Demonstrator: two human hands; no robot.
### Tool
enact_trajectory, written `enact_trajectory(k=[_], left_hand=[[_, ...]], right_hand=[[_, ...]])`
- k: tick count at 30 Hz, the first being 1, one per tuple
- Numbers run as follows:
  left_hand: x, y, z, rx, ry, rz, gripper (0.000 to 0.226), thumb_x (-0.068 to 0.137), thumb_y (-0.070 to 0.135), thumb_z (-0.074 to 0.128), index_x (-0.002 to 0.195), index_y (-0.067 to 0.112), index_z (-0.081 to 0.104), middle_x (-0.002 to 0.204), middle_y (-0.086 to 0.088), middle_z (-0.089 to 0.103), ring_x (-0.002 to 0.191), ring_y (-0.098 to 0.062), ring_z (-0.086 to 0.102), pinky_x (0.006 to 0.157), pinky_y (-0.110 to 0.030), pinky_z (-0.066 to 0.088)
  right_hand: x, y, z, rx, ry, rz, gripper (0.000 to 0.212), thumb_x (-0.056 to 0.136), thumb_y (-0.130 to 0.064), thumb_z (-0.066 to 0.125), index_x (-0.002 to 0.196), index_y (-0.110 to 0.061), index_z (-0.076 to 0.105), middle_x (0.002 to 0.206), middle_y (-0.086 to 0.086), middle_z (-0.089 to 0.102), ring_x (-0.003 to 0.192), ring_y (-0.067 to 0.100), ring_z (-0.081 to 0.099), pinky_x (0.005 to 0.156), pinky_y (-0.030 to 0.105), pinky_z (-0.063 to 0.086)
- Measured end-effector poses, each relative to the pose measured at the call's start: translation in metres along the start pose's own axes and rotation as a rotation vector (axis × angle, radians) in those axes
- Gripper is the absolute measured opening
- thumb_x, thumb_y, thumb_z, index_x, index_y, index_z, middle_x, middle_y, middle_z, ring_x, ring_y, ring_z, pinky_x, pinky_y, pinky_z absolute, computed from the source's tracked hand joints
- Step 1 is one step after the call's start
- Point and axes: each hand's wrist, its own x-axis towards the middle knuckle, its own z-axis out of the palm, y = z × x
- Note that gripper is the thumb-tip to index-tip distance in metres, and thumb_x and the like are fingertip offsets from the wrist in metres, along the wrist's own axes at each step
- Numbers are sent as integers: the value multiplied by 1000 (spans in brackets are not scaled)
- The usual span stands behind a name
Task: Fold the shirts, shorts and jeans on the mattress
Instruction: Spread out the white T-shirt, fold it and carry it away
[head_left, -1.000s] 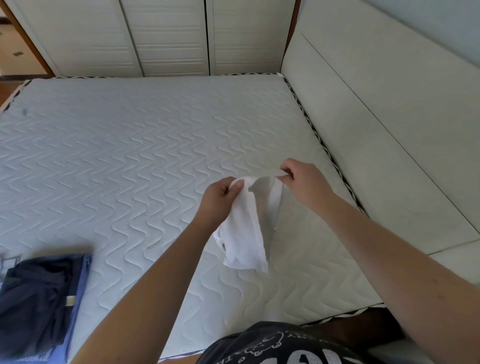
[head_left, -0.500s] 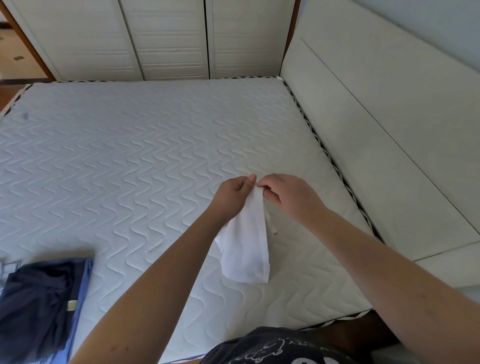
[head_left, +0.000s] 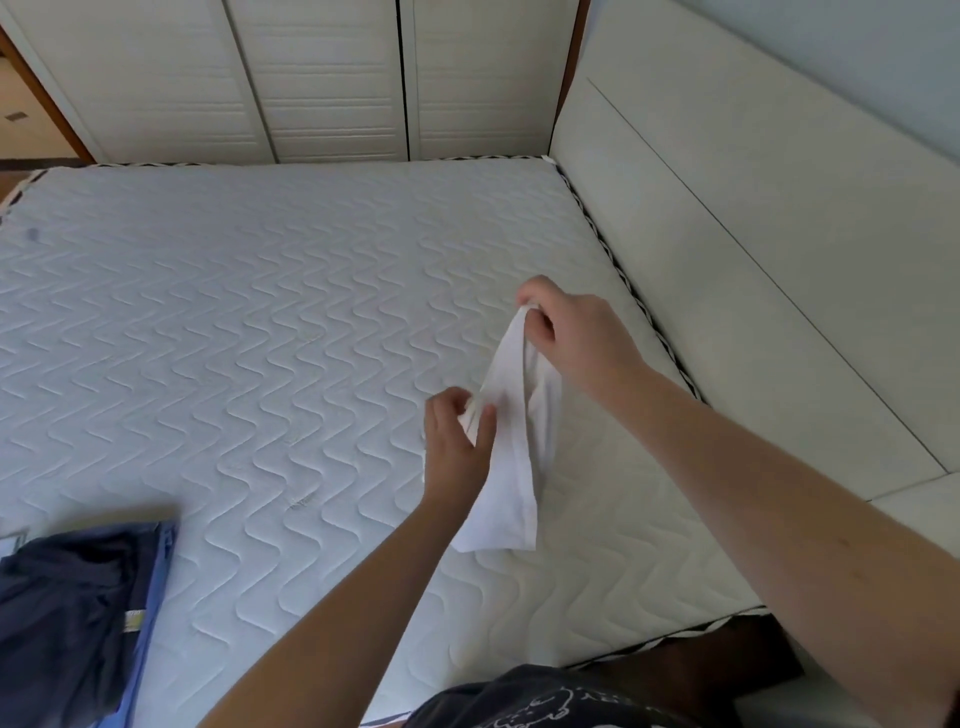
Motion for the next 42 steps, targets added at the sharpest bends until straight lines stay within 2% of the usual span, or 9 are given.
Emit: enact_trajectory(k=[3, 9, 17, 23, 30, 33, 36, 38, 42], left_hand=[[-12, -18, 3, 83, -85, -34, 32, 91, 40, 63, 116, 28, 46, 111, 12, 54, 104, -8, 53, 91, -37, 50], [-4, -35, 4, 214, -288, -48, 60, 90, 42, 67, 140, 20, 41, 136, 7, 51, 124, -10, 48, 98, -26, 41], [16, -44, -5, 295, -332, -121, 62, 90, 45, 64, 143, 23, 39, 141, 1, 49, 129, -15, 47, 102, -29, 40], [20, -57, -8, 271, -351, -242, 77, 86, 44, 70, 148, 20, 31, 147, -7, 40, 131, -23, 43, 106, -36, 40], [13, -66, -1, -46, -284, -547, 108, 78, 45, 79, 156, 27, 5, 142, -11, 41, 118, -22, 53, 88, -31, 43], [16, -62, -1, -317, -195, -781, 100, 82, 44, 75, 153, 34, 6, 147, -9, 38, 121, -33, 49, 99, -46, 47], [19, -64, 2, -657, -148, -967, 66, 94, 28, 66, 148, 19, 28, 124, -14, 55, 99, -29, 60, 86, -45, 54], [21, -68, 3, -701, -132, -961, 44, 98, 13, 56, 138, 1, 43, 114, -20, 63, 89, -28, 66, 71, -37, 56], [27, -74, -9, -528, -31, -928, 29, 97, 2, 44, 123, -7, 52, 90, -19, 64, 64, -20, 61, 45, -23, 47]], right_hand=[[24, -7, -14, 98, 70, 29, 25, 89, -6, 52, 99, -14, 73, 46, -10, 37, 43, 14, 38, 53, 24, 31], [73, -30, -49, 224, 194, 174, 29, 89, -5, 49, 98, -14, 75, 51, -17, 43, 49, -3, 49, 52, 8, 31], [124, -56, -91, 379, 345, 196, 33, 89, -2, 44, 101, -6, 75, 75, -10, 62, 80, 18, 65, 83, 33, 54], [144, -66, -104, 466, 447, 227, 31, 88, -4, 46, 95, -12, 75, 91, -2, 71, 80, 18, 68, 79, 39, 57], [146, -70, -116, 597, 513, 202, 33, 85, -5, 44, 81, -26, 70, 78, -4, 70, 69, 19, 70, 70, 46, 59], [149, -71, -125, 675, 542, 208, 36, 84, -3, 44, 78, -29, 68, 81, 3, 71, 69, 21, 71, 72, 46, 60], [151, -71, -129, 713, 565, 218, 38, 85, -3, 45, 77, -30, 69, 87, 7, 72, 74, 23, 71, 72, 43, 61], [150, -68, -129, 710, 573, 220, 38, 85, -4, 45, 78, -32, 69, 85, 5, 71, 74, 21, 71, 72, 41, 61], [143, -49, -123, 685, 562, 252, 35, 84, -8, 45, 79, -33, 70, 81, -1, 71, 77, 21, 70, 76, 46, 60]])
